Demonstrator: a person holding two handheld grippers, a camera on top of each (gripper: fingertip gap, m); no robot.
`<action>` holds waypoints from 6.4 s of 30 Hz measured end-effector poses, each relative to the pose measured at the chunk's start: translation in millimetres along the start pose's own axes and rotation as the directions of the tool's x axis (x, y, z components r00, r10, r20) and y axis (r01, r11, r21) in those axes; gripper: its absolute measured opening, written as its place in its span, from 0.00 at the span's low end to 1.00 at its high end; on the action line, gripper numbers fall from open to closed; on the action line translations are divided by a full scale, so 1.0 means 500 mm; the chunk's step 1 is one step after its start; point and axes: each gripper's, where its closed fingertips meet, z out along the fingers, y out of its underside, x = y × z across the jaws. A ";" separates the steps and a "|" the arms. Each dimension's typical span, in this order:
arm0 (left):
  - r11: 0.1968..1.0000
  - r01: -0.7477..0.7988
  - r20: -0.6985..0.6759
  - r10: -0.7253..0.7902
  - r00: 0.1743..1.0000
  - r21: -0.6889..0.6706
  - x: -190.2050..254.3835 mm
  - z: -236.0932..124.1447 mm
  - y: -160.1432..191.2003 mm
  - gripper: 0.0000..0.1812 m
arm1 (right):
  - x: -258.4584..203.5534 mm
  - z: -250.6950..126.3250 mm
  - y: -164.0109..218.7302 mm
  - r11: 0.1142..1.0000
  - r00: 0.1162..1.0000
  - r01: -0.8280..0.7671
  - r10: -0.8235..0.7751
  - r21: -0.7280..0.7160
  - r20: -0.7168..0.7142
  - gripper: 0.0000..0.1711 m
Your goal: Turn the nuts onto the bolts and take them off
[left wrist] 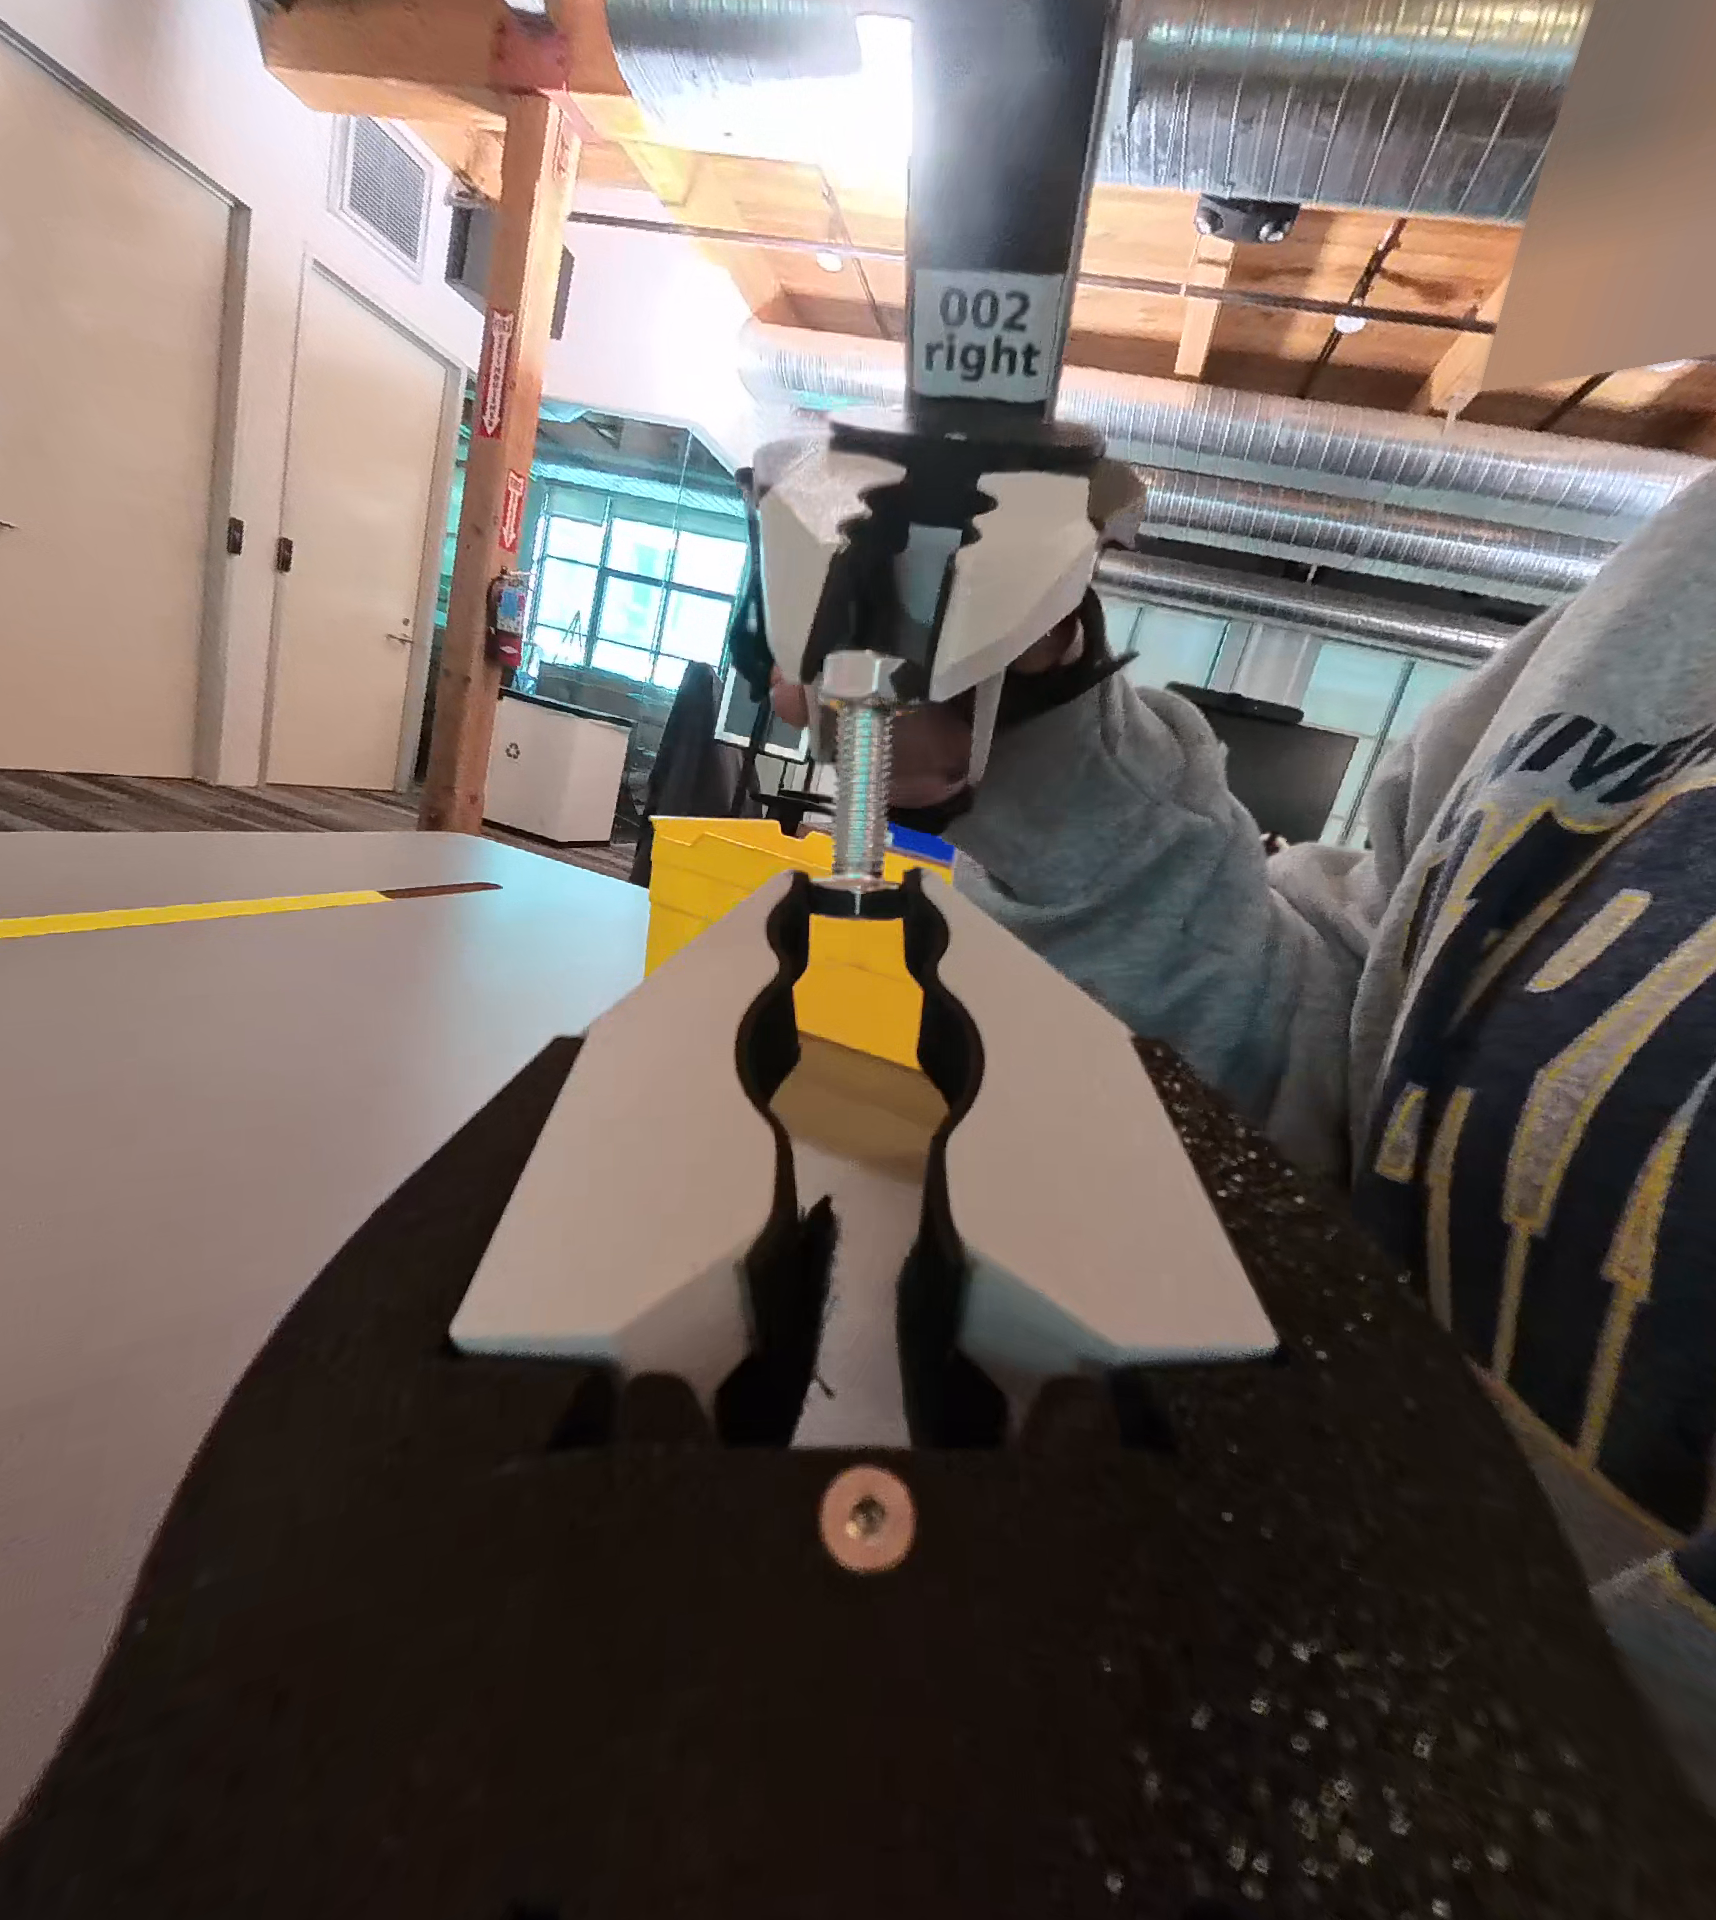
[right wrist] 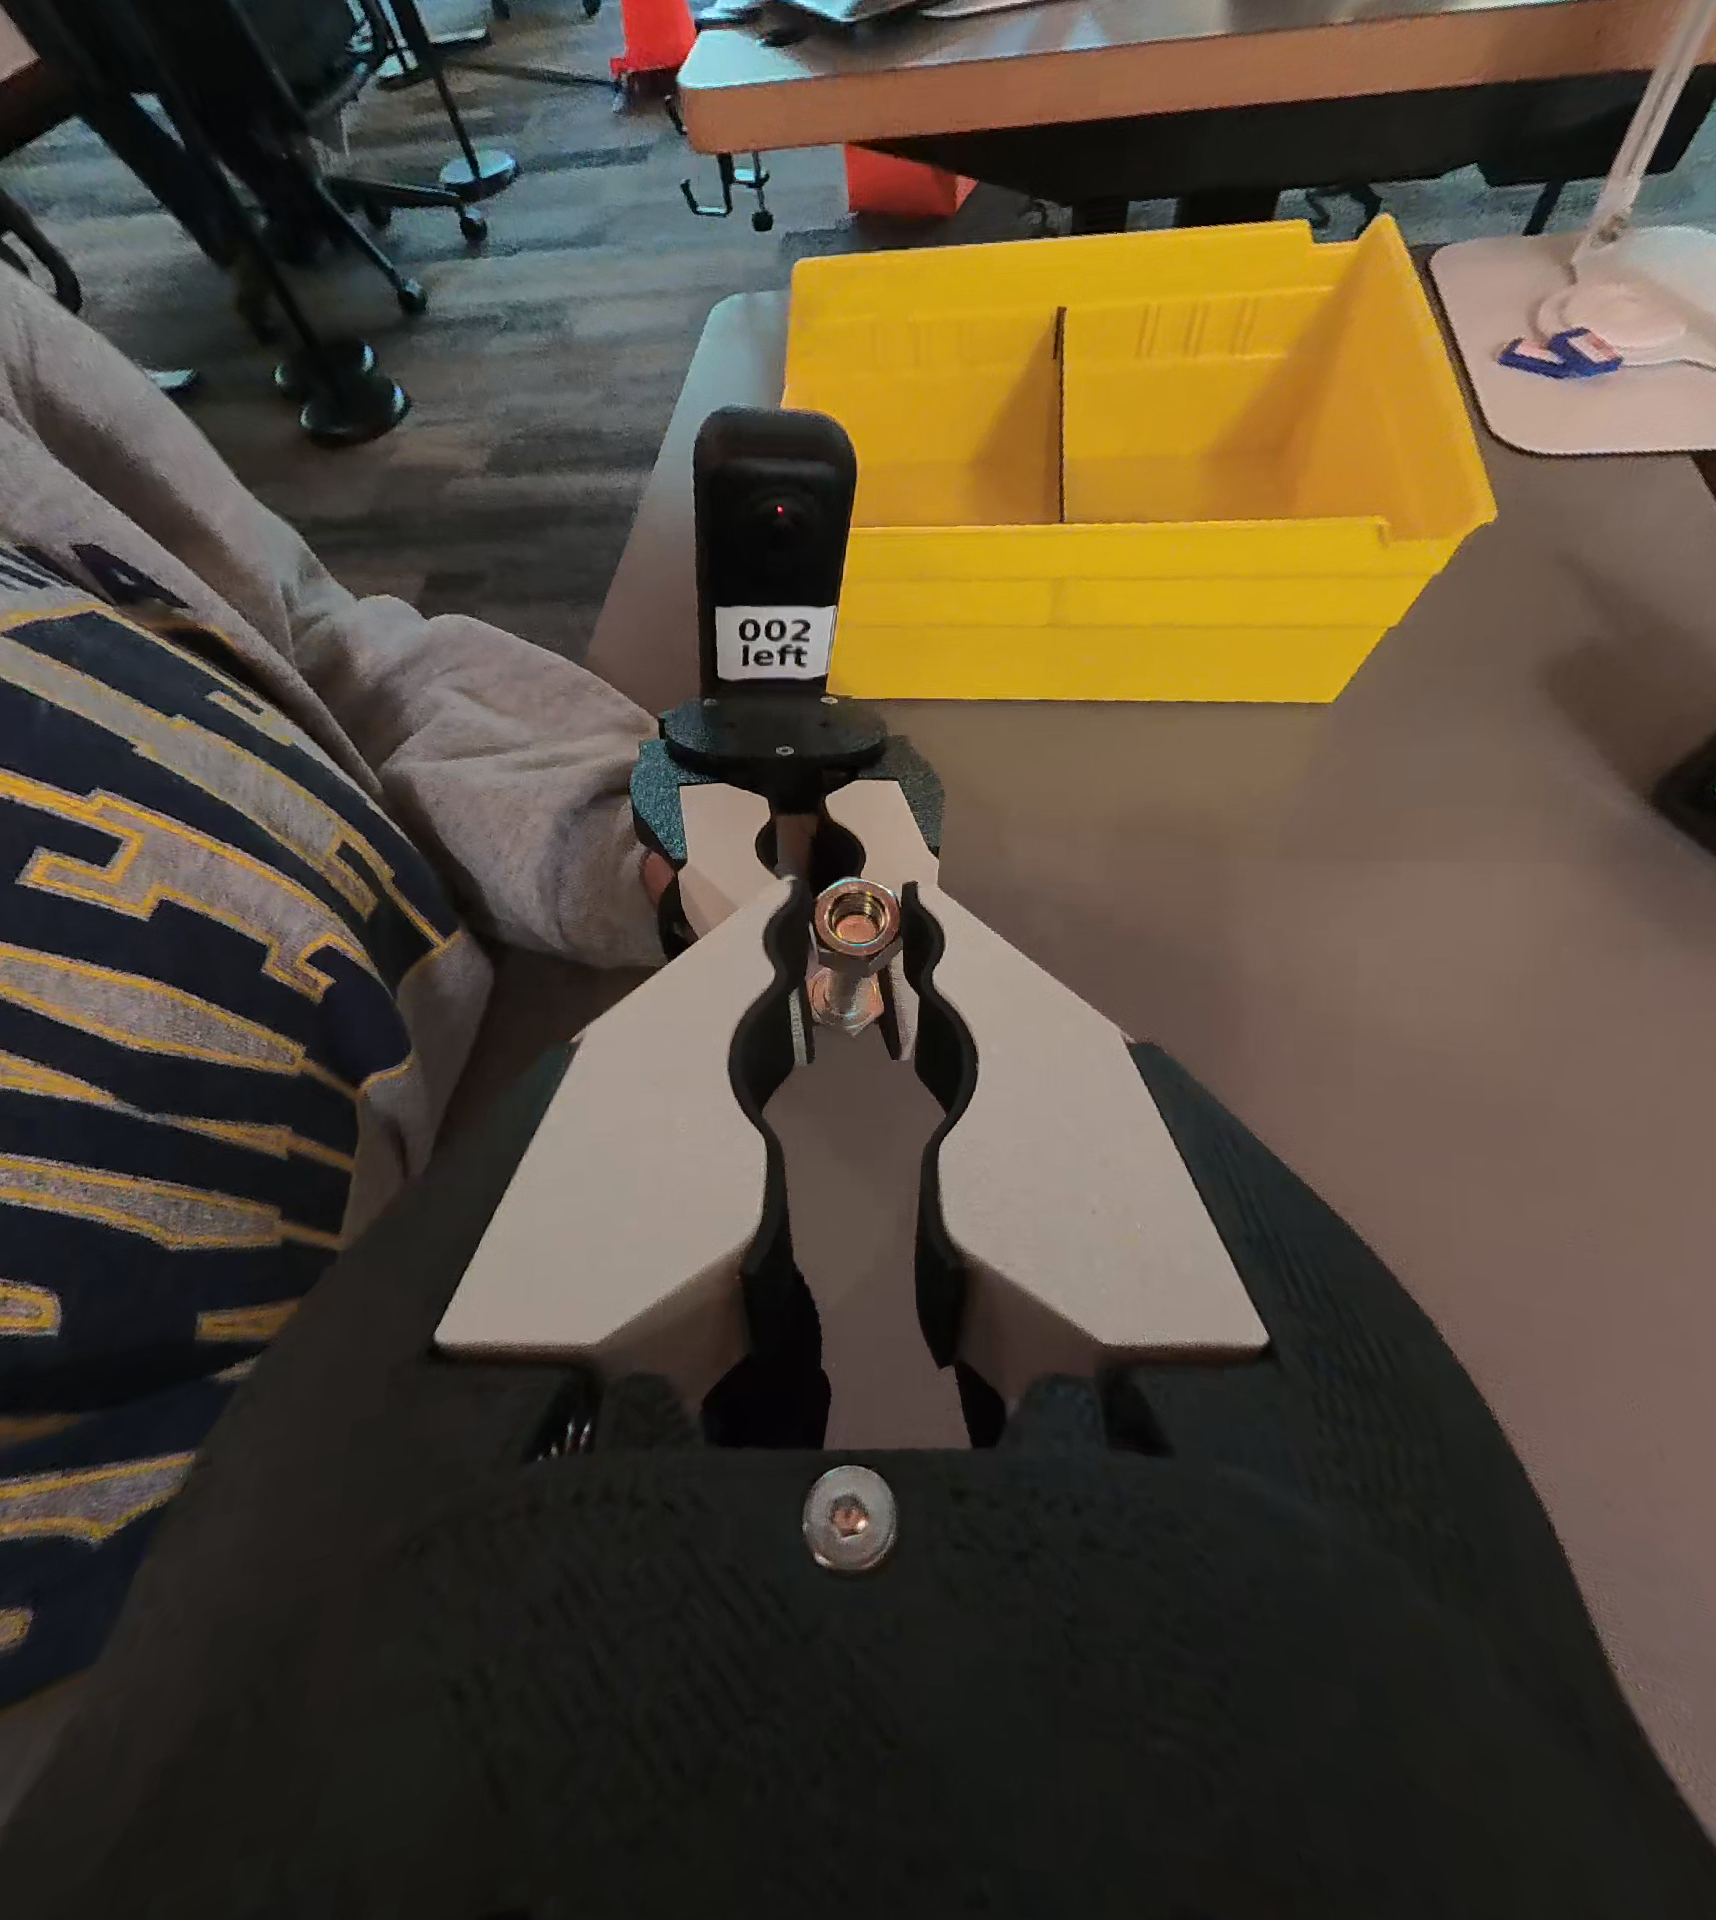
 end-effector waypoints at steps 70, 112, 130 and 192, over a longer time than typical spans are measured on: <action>0.995 0.079 -0.013 -0.079 0.997 0.067 -0.009 -0.015 -0.019 0.08 | -0.040 0.010 -0.014 0.888 0.999 -0.004 -0.012 0.461 0.033 0.44; 0.997 0.050 0.074 -0.054 0.996 0.052 -0.037 -0.025 -0.021 0.08 | -0.007 0.000 0.001 0.829 0.995 -0.100 0.087 0.550 0.050 0.27; 0.998 0.057 0.035 -0.057 0.998 -0.010 -0.032 -0.021 -0.008 0.09 | 0.009 0.016 -0.009 0.796 0.990 -0.132 0.139 0.591 0.034 0.34; 0.997 0.050 0.122 -0.056 0.991 0.053 -0.062 -0.046 -0.033 0.08 | 0.033 -0.002 0.010 0.772 0.983 -0.158 0.183 0.616 0.022 0.14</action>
